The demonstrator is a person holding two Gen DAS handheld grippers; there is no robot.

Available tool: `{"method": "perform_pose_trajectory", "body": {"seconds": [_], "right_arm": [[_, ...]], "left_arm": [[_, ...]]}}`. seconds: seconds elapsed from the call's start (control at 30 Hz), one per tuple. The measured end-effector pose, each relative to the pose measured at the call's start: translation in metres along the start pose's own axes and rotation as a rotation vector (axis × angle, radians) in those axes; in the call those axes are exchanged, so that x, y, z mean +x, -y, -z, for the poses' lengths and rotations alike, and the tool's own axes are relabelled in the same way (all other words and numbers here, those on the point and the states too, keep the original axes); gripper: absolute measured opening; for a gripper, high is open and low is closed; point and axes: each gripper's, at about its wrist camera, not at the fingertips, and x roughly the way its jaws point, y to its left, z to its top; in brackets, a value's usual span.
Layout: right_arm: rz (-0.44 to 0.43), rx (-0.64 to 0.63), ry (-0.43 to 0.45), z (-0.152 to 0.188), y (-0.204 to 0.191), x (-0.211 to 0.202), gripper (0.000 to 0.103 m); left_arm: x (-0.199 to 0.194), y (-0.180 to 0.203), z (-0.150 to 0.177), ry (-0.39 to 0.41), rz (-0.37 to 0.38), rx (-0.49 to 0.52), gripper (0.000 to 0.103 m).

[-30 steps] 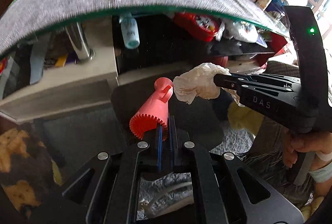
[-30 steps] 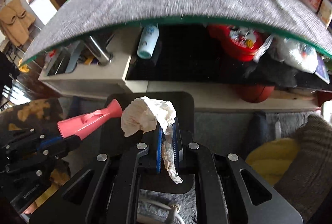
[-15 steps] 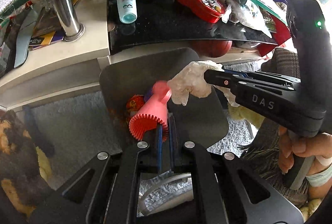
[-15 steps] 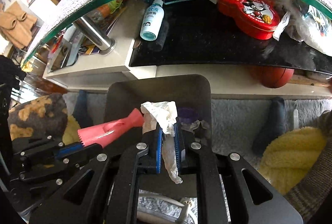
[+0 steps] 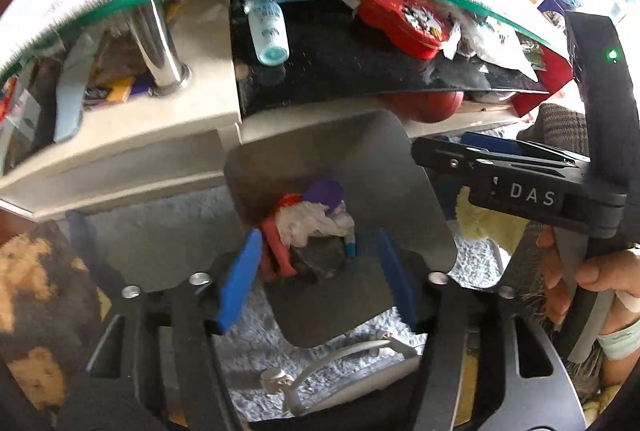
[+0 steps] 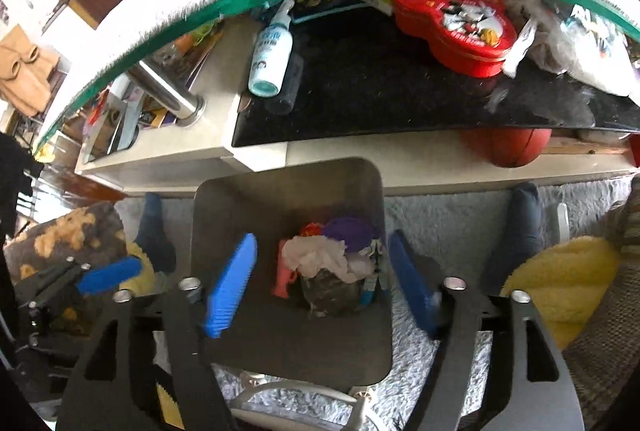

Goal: Collect trash
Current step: 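Open both tools over the bin to drop the cone and tissue, then move both open tools back over the table toward the packet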

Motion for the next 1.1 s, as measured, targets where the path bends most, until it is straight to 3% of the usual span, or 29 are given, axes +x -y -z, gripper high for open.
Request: {"method": "perform_pose_trajectory", "body": {"seconds": [0.07, 0.2, 0.27, 0.37, 0.63, 0.87, 1.1], "right_arm": [[0.009, 0.002, 0.015, -0.004, 0.001, -0.006, 0.085], [0.008, 0.000, 0.063, -0.023, 0.001, -0.031, 0.085], [0.010, -0.008, 0.098, -0.034, 0.002, -0.044, 0.089], [0.010, -0.018, 0.160, -0.056, 0.002, -0.067, 0.095], [0.021, -0.021, 0.263, -0.117, 0.005, -0.103, 0.095], [0.038, -0.033, 0.272, -0.157, 0.002, -0.104, 0.095], [0.035, -0.052, 0.253, -0.191, -0.004, -0.082, 0.095]], "left_arm": [[-0.011, 0.000, -0.004, 0.024, -0.019, 0.010, 0.069], [-0.034, 0.001, -0.020, 0.074, -0.052, 0.022, 0.090], [-0.047, -0.001, -0.030, 0.102, -0.067, 0.022, 0.094], [-0.065, -0.004, -0.049, 0.145, -0.086, 0.007, 0.095], [-0.099, -0.009, -0.102, 0.218, -0.135, 0.020, 0.095], [-0.112, -0.018, -0.146, 0.256, -0.138, 0.021, 0.095], [-0.102, -0.040, -0.189, 0.261, -0.138, -0.015, 0.095]]}}
